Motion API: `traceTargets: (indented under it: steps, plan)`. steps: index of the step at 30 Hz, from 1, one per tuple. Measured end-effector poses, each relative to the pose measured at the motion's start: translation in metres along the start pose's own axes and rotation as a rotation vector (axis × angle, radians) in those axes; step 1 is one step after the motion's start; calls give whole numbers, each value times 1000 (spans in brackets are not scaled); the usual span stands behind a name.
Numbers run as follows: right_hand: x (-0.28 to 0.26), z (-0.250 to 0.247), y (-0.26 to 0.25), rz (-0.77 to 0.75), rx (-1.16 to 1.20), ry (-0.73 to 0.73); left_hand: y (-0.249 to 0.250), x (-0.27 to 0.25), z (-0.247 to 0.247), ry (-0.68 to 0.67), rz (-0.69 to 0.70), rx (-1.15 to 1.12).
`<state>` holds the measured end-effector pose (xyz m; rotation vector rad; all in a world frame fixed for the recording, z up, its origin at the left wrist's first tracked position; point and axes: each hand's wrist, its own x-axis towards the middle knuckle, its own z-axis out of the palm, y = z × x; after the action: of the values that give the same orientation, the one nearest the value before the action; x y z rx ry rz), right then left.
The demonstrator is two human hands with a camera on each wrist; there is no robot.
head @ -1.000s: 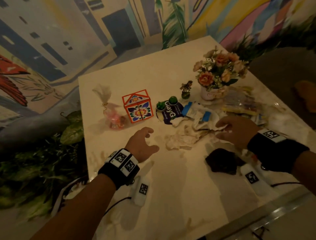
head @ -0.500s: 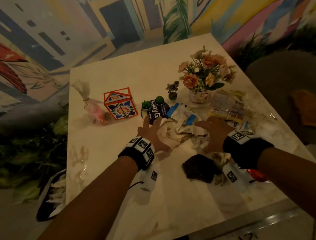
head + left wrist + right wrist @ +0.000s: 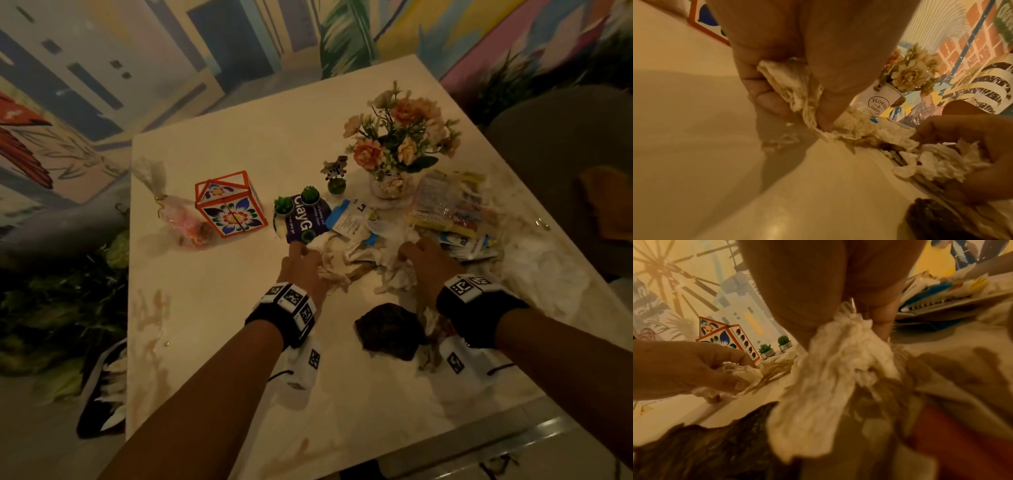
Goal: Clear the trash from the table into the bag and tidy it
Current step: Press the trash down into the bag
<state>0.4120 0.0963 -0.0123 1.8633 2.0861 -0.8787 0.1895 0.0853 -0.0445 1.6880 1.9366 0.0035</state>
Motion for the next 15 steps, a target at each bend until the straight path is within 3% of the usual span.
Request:
traceTargets:
  steps: [4, 9, 15]
  plan:
    - [-5, -4, -1, -17, 117, 73, 5, -8, 6, 120, 42, -75]
    - [-15, -28, -14, -48, 171, 138, 7, -20, -2, 142, 172, -35]
    - [-17, -46, -32, -73, 305, 266, -5, -15, -16, 184, -80, -298]
